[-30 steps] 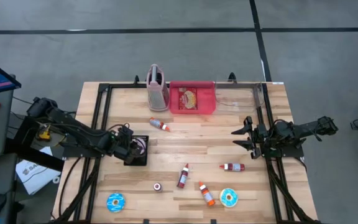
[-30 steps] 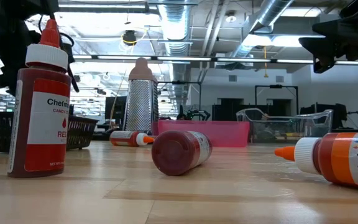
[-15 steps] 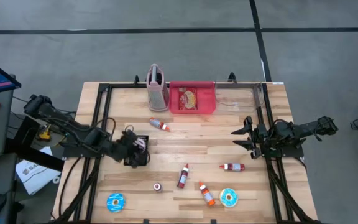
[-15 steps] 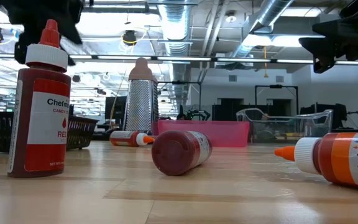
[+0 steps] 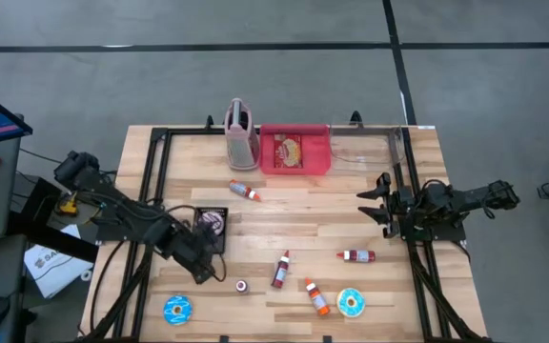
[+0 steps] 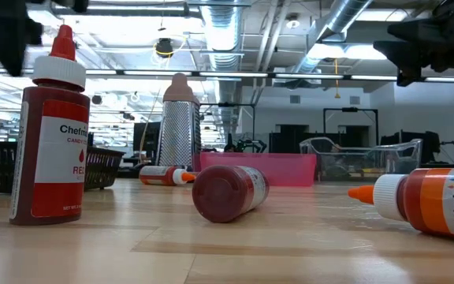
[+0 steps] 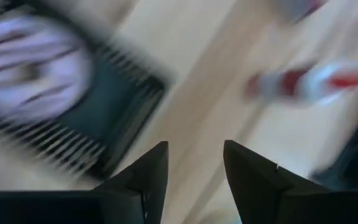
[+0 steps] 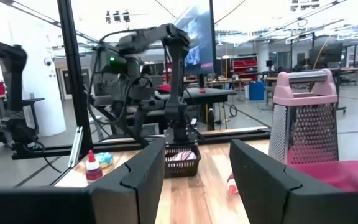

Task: Pick & Place Food Item
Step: Put the blue donut into the black bin

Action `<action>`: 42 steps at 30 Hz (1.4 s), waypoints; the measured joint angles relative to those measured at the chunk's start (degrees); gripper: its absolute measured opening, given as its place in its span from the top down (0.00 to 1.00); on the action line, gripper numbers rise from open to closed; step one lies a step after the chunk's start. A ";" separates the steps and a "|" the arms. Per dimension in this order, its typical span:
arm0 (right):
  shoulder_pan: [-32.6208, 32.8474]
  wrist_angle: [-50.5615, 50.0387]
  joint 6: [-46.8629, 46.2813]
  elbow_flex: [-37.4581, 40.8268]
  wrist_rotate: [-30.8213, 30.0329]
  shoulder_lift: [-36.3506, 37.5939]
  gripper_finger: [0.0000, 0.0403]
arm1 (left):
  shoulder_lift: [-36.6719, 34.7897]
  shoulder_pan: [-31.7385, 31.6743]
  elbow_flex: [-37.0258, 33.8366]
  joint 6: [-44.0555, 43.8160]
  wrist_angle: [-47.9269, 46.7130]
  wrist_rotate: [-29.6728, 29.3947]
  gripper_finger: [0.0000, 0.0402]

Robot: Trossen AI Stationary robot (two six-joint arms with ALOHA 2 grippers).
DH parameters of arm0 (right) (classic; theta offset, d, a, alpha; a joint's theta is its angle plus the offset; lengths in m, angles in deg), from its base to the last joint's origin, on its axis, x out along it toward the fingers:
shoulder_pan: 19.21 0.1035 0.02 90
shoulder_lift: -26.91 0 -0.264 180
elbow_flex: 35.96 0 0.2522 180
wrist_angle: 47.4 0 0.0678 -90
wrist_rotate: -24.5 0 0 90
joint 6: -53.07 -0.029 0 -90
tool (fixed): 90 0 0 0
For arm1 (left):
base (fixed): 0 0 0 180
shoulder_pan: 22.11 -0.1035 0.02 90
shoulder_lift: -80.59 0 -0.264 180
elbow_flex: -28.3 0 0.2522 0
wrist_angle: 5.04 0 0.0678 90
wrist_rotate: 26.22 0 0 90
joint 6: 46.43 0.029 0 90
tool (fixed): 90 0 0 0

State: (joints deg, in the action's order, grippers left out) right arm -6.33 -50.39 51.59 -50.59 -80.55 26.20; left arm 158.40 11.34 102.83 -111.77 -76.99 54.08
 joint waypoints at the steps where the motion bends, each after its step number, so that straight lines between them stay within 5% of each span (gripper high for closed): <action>1: 0.00 0.04 0.00 0.00 -0.01 0.00 0.57 | 1.15 0.00 2.69 0.44 -6.43 1.13 0.63; 5: 0.00 0.22 0.00 0.00 -0.02 0.00 0.57 | 4.39 0.63 8.66 0.49 -19.41 7.54 0.61; 12: 0.11 0.36 -1.31 0.00 0.01 0.00 0.57 | 10.00 3.18 10.67 0.55 -18.94 23.03 0.53; 17: 1.25 0.17 -1.51 0.00 0.15 -0.01 0.57 | 15.17 7.64 12.54 0.15 -18.63 27.87 0.50; 34: 1.66 1.75 -1.53 0.00 0.05 -0.02 0.57 | 28.00 22.60 19.91 -8.12 -18.65 21.33 0.54; 42: 2.07 1.75 -2.01 0.00 0.13 0.00 0.57 | 27.18 22.95 19.81 -11.50 -15.16 14.02 0.38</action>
State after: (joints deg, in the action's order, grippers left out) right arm -4.26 -48.64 49.58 -50.59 -80.42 26.20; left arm 185.58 34.29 122.64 -123.27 -92.15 68.10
